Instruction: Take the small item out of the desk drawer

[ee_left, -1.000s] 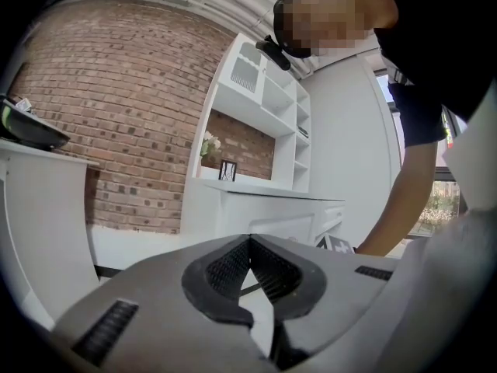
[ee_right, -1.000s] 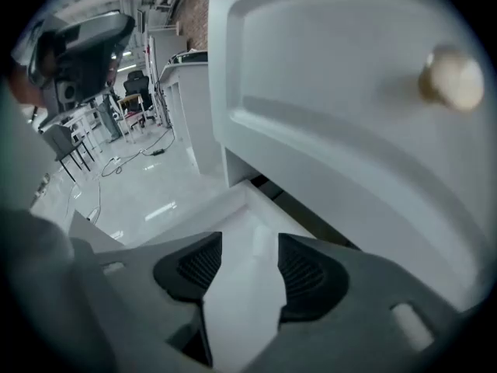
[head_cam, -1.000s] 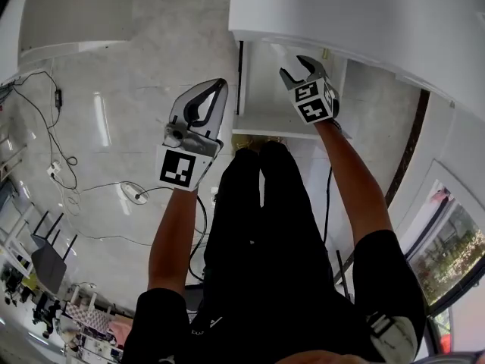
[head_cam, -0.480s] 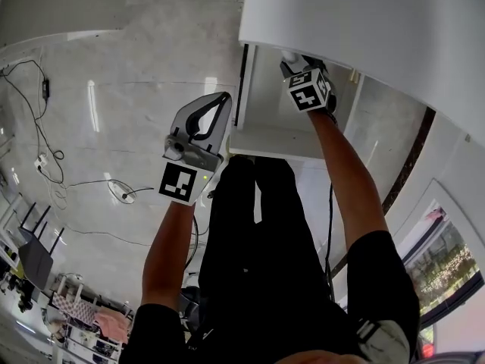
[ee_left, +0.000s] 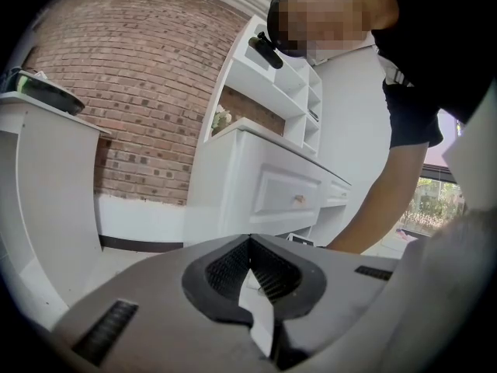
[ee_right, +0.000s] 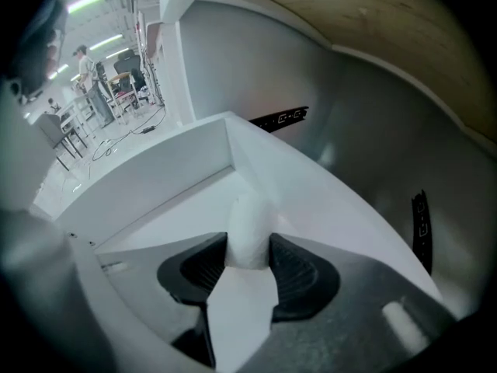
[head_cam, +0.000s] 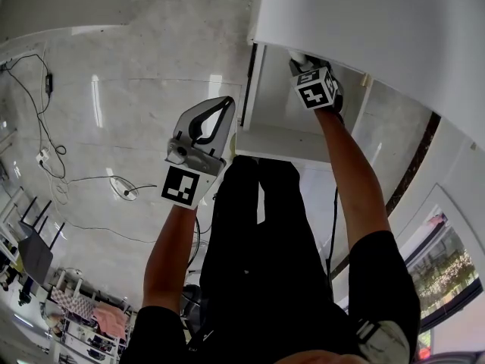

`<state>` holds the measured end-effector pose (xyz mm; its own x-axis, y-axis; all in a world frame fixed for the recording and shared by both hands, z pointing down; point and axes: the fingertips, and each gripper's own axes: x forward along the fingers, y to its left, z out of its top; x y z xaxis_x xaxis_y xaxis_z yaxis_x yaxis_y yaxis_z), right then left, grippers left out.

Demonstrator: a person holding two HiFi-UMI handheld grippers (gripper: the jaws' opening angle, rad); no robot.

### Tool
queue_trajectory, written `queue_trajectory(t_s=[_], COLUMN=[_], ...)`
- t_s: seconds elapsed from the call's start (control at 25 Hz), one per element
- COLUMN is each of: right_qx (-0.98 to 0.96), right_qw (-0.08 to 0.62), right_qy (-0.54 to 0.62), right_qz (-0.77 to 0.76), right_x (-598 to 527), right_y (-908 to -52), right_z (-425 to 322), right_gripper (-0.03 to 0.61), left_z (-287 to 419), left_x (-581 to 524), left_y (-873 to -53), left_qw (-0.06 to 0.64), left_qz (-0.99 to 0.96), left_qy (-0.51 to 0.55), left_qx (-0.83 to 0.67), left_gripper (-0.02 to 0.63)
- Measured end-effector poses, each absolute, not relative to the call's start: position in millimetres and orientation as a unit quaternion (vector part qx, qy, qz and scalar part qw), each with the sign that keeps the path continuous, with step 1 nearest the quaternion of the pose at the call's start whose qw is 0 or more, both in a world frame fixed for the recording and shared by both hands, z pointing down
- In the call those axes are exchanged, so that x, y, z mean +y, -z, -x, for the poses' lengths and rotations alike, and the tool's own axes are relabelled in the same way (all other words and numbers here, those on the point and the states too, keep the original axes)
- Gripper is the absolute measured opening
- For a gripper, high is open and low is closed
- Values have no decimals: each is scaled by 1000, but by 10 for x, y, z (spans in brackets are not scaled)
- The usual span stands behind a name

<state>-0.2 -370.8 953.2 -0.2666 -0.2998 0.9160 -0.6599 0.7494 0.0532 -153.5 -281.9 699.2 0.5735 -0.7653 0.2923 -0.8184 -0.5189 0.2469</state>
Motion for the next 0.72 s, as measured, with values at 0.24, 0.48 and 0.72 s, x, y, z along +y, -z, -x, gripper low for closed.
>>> queue_trajectory(t_s=[0.24,0.48,0.72], right_qx=[-791,-825,-870], right_qw=[517,453,331], right_qy=[-165,-164,-141], right_qz=[-281,-295,-338], right_x=[-3463,-3100,-2891], right_y=[-9099,-8036,-6397], right_z=[75,77,68], right_gripper=[169,169,169], left_z=[1472,1344,1105], left_x=[-2757,-2594,-2431], left_y=[-6754,-6217,-5349], left_qw=[175,172,155], left_qz=[-870,-872,-879], left_qy=[-70,-59,-36], left_qx=[-455,-455,-449], left_gripper=[-2,-2,-2])
